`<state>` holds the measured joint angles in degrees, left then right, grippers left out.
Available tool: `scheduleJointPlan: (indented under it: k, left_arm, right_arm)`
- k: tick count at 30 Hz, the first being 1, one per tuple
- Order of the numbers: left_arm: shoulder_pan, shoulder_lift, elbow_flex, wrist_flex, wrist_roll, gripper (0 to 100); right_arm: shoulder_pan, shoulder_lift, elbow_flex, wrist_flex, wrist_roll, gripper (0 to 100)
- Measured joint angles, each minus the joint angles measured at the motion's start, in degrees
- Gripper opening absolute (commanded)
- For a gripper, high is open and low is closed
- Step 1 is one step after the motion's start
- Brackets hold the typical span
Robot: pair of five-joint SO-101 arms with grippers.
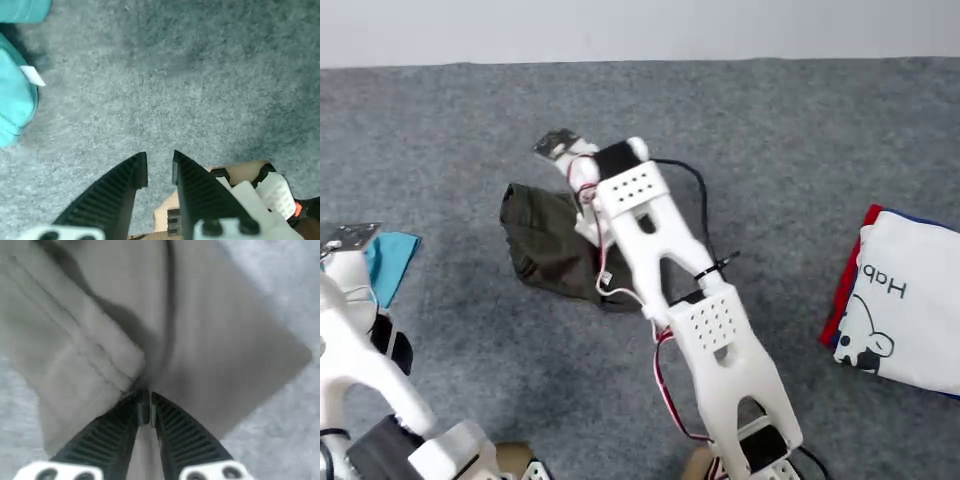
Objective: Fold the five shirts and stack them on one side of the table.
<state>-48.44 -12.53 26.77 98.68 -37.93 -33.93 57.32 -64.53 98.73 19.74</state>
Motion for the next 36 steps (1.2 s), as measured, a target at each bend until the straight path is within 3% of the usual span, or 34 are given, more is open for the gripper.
scheduleJointPlan:
  k: [9,21,29,36]
  left_arm:
    - [0.1,-0.4,0.1,0.0,0.0,6]
    - [0.1,-0.4,-1.8,0.0,0.6,3]
    - [-0.1,-0.4,-11.7,0.1,10.1,3]
    - [-7.2,-0.4,-20.1,0.1,12.9,3]
  right_arm:
    - [-14.9,0.1,-2.2,1.6,0.1,0.9]
    - [-9.1,1.8,-10.3,1.7,0.0,0.9]
    - [-15.8,3.7,-9.2,1.7,0.1,0.9]
    - [-18.2,5.1,-9.2,1.7,0.1,0.9]
